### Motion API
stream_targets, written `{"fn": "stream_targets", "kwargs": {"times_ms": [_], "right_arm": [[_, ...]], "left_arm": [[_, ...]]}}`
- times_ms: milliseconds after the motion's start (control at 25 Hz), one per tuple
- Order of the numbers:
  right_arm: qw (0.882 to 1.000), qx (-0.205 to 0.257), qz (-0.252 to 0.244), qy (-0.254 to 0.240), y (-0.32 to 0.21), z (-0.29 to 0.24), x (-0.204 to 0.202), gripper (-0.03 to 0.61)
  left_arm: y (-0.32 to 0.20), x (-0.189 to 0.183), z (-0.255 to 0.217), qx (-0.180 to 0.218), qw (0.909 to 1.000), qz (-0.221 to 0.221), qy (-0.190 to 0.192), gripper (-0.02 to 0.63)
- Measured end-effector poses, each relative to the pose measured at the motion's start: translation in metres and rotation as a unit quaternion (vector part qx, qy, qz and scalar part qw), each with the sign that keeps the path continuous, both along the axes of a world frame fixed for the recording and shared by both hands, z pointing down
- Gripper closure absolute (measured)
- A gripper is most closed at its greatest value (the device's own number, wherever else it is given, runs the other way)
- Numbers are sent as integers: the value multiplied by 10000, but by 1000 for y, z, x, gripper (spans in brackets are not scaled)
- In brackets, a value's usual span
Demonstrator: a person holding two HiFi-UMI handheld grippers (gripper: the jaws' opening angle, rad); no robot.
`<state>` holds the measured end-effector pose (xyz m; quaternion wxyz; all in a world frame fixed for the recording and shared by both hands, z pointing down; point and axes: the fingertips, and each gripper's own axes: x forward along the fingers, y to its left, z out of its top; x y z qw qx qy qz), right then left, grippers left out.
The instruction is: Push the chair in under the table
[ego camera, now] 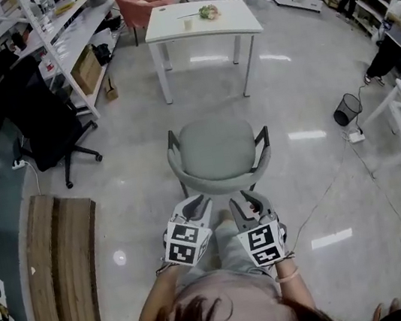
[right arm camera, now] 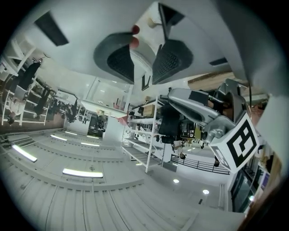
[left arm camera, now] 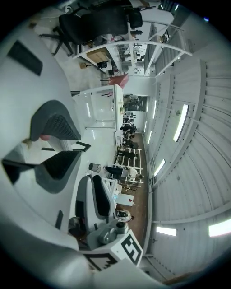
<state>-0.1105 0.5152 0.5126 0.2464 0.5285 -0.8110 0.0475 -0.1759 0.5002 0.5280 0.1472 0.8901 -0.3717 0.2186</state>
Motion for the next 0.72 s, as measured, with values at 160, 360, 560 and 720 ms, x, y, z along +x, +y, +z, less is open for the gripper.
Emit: {"fn": "stream_targets", "kwargs": {"times_ms": [160, 360, 560, 720], "right_arm": [[9995, -154, -122, 241, -21, 17, 7, 448], [9974, -421, -315, 494, -43, 41, 19, 431], [9929, -743, -466, 800, -58, 70, 30, 411], [9888, -980, -593, 959, -67, 89, 36, 388]], "left_arm": [[-19, 12, 22, -164, 9994, 195, -228, 527], [-39, 26, 46, -204, 9973, 384, -596, 489], [-55, 33, 72, -289, 9922, 546, -1085, 467], [-63, 40, 95, -349, 9827, 811, -1628, 454]]}}
